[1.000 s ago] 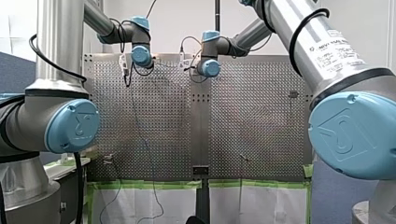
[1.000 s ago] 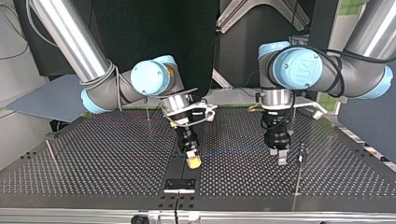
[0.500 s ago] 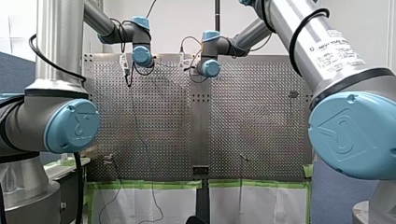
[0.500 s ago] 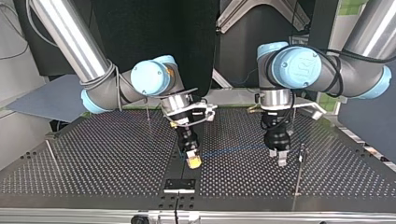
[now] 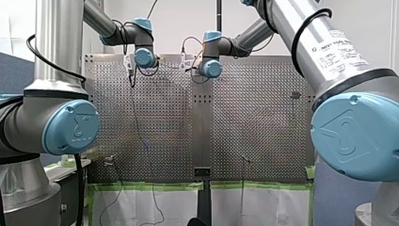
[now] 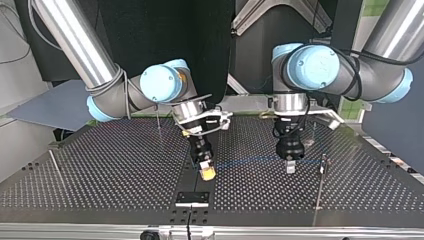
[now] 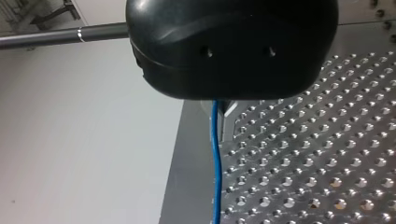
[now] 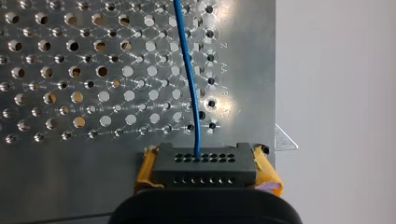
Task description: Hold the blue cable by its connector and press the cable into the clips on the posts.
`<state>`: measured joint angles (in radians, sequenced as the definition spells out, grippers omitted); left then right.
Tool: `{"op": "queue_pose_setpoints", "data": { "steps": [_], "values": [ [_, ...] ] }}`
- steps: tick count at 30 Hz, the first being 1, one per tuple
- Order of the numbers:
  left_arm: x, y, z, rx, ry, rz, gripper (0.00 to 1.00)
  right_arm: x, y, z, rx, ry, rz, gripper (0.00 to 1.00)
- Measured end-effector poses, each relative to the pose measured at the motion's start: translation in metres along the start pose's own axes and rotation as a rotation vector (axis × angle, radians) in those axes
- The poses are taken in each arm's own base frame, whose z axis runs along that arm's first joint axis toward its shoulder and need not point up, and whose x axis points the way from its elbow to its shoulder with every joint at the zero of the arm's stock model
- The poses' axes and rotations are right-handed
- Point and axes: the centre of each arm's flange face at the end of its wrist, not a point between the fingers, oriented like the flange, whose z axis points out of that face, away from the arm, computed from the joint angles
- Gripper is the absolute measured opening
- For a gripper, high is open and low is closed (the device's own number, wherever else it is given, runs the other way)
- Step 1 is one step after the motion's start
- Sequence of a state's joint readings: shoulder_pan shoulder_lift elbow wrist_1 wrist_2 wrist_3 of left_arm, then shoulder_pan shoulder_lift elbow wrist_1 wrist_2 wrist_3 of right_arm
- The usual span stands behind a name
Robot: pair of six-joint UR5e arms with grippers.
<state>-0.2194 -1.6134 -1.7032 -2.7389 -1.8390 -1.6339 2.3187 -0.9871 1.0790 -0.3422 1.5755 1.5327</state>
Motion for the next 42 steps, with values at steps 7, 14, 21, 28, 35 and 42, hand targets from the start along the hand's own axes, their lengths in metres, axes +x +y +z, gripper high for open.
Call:
{"op": "queue_pose_setpoints", "data": {
  "steps": [7, 14, 21, 28, 35, 42],
  "values": [
    [-0.002, -0.003, 0.001, -0.003, -0.044, -0.021, 0.00, -0.001, 0.003, 0.000, -0.004, -0.002, -0.001, 0.00],
    [-0.001, -0.007, 0.001, 0.007, -0.070, -0.039, 0.00, -0.006, 0.007, -0.002, -0.009, -0.027, -0.002, 0.00],
    [0.021, -0.016, 0.002, 0.025, -0.047, -0.026, 0.00, -0.026, 0.010, -0.013, -0.024, -0.073, -0.004, 0.00],
    [0.050, -0.026, 0.000, 0.032, -0.018, -0.018, 0.00, -0.051, 0.013, -0.028, -0.059, -0.128, -0.007, 0.00],
    [0.063, -0.035, -0.007, 0.047, -0.021, -0.033, 0.00, -0.075, 0.015, -0.043, -0.085, -0.170, -0.016, 0.00],
    [0.099, -0.045, -0.010, 0.067, 0.017, -0.024, 0.00, -0.096, 0.017, -0.056, -0.099, -0.185, -0.016, 0.00]
  ]
}}
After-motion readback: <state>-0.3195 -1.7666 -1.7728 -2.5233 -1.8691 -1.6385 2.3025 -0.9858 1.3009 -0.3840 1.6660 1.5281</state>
